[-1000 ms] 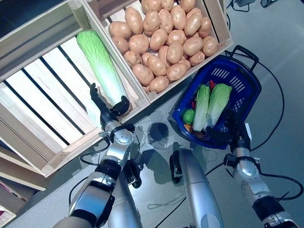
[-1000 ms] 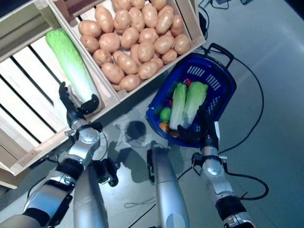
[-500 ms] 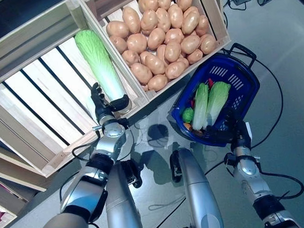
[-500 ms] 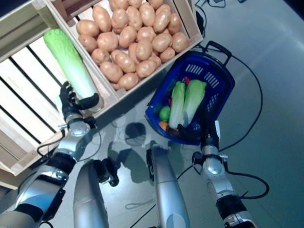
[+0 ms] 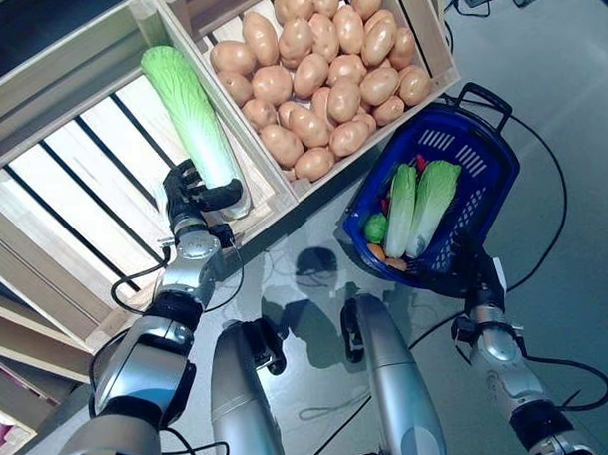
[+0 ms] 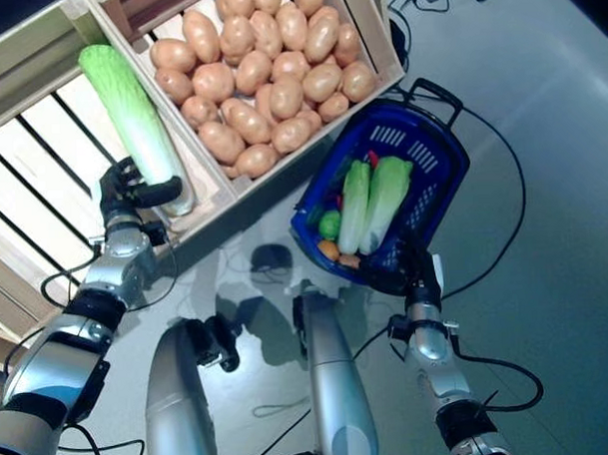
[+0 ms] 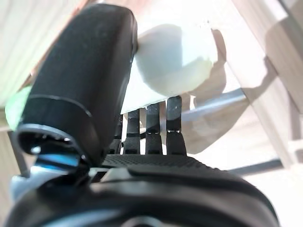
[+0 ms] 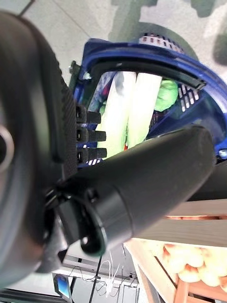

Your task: Put vegetables into the basket

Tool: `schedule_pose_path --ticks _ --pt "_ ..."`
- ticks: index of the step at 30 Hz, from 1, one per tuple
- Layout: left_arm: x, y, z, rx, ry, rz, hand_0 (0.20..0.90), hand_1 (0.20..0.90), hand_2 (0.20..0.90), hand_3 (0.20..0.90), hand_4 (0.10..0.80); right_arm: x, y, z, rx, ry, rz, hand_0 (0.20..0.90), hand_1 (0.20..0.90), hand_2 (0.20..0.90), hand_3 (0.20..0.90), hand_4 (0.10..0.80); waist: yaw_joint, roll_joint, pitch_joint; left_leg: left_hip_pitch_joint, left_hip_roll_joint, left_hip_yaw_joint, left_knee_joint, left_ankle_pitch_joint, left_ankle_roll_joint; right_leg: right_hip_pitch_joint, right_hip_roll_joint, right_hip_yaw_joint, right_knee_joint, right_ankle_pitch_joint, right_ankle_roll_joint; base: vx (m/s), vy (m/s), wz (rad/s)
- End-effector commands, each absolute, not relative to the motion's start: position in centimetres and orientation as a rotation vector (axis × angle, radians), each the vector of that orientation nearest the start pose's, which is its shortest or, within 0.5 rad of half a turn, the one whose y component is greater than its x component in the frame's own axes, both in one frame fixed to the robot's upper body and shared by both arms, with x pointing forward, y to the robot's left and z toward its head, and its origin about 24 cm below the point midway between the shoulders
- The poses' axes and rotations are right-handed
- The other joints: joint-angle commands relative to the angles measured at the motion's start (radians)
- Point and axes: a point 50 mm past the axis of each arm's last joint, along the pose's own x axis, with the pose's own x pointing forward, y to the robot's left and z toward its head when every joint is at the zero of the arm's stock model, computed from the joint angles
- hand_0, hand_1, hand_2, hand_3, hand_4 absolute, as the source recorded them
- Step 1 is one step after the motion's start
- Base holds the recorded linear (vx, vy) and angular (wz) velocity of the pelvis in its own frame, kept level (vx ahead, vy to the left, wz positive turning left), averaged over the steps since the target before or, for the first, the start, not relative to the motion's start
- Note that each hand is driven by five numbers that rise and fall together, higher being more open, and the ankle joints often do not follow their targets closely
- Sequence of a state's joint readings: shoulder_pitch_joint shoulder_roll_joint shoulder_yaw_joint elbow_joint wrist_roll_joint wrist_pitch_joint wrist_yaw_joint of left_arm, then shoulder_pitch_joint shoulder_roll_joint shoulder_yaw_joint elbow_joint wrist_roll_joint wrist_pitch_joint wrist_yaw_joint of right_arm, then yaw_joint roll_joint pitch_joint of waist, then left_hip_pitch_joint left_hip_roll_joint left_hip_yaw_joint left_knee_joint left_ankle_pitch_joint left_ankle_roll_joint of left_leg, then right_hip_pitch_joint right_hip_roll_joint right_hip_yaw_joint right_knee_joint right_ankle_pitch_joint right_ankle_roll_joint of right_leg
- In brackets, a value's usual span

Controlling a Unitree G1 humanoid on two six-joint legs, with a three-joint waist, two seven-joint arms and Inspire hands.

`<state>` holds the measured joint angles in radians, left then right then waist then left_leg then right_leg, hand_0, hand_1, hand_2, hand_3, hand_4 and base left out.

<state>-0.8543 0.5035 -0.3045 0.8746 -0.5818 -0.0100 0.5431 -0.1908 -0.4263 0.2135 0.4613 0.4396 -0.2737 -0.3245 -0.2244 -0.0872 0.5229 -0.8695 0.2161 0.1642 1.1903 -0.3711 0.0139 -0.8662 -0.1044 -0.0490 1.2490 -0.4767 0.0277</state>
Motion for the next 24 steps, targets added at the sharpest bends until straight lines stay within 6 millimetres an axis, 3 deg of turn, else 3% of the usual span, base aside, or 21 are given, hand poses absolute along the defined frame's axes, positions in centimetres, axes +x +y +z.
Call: schedule_pose_path --ticks 1,12,19,24 --pt "40.4 22.8 20.8 0.165 -0.207 0.469 0.3 0.3 0.3 0.3 0.4 28.4 -23.9 6.3 -0.036 -0.204 -0.251 0.9 0.9 0.9 0.9 0.8 -0.035 -0.012 -0.017 0.156 -0.008 0.058 -0.036 -0.102 0.073 0.105 0.004 -0.039 -0.149 0.117 -0.04 -0.002 0.0 0.07" --pt "39.4 24.4 18.1 0.114 -0.166 0.511 0.3 0.3 0.3 0.3 0.4 28.1 -23.8 6.0 -0.028 -0.189 -0.234 0.9 0.9 0.9 0.9 0.8 -0.011 -0.011 -0.097 0.311 -0.033 0.051 -0.157 -0.079 0.065 0.247 -0.014 -0.044 -0.228 0.113 -0.04 0.011 0.012 0.02" --pt "37.5 25.7 14.3 -0.03 -0.144 0.668 0.3 0.3 0.3 0.3 0.4 28.3 -23.1 6.0 0.017 -0.192 -0.21 0.9 0.9 0.9 0.9 0.8 0.027 -0.004 -0.167 0.469 -0.058 0.043 -0.303 -0.04 0.053 0.404 -0.03 -0.06 -0.334 0.126 -0.04 0.033 0.031 0.03" --pt "35.6 24.4 10.7 -0.086 -0.131 0.705 0.3 0.3 0.3 0.3 0.4 28.6 -21.4 6.2 0.081 -0.221 -0.179 0.9 0.9 0.9 0.9 0.8 0.065 0.003 -0.236 0.613 -0.093 0.037 -0.478 0.025 0.033 0.552 -0.017 -0.076 -0.482 0.177 -0.029 0.069 0.02 0.03"
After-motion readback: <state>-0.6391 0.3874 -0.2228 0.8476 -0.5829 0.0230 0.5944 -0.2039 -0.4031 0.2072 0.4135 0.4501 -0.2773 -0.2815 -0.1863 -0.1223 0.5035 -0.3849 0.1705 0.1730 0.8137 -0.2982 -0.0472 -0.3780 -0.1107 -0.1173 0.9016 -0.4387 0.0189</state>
